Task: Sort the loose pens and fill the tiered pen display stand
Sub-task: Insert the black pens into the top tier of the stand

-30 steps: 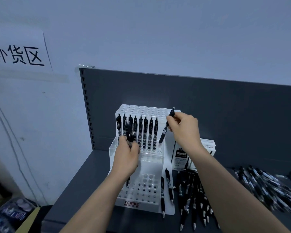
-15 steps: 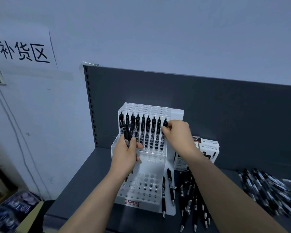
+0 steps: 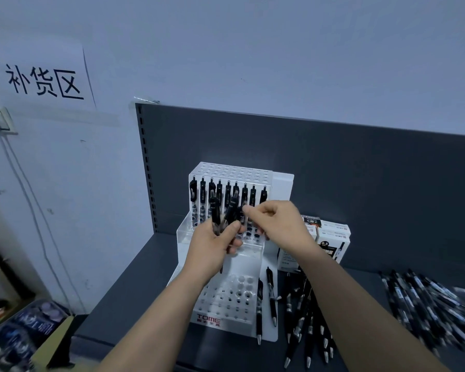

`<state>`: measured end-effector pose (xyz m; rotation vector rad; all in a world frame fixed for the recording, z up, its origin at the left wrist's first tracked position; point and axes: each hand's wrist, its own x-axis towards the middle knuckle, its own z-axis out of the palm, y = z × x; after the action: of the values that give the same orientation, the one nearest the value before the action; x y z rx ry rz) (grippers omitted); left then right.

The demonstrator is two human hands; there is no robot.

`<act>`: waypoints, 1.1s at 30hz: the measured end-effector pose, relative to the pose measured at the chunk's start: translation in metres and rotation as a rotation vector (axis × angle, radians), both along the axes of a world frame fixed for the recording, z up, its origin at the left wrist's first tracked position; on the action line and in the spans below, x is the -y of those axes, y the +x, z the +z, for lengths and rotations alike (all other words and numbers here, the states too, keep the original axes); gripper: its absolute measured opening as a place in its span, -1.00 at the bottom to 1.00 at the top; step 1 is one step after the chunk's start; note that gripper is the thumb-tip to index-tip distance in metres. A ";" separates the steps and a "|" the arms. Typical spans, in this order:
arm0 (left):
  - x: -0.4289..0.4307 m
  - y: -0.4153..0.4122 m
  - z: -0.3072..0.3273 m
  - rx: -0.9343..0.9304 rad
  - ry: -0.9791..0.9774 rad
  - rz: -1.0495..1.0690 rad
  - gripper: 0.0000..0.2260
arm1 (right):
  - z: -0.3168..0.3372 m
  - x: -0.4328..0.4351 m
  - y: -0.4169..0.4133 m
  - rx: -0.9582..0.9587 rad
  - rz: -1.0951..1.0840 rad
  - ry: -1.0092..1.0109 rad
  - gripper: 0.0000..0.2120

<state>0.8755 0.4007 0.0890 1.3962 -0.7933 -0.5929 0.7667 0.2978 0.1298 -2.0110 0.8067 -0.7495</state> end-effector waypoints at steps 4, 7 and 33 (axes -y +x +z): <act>0.006 -0.007 -0.007 0.011 0.000 0.028 -0.85 | 0.001 0.000 -0.005 0.076 0.101 0.106 -0.77; 0.006 -0.009 -0.009 -0.006 -0.026 0.071 -0.82 | 0.007 0.009 -0.012 0.153 0.071 0.190 -0.81; -0.003 0.024 0.000 0.225 0.038 0.129 -0.80 | 0.011 0.009 0.007 -0.173 -0.334 -0.306 -0.92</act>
<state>0.8997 0.4032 0.0886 1.5544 -0.8658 -0.3561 0.7736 0.2893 0.1409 -2.2636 1.2112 -0.9425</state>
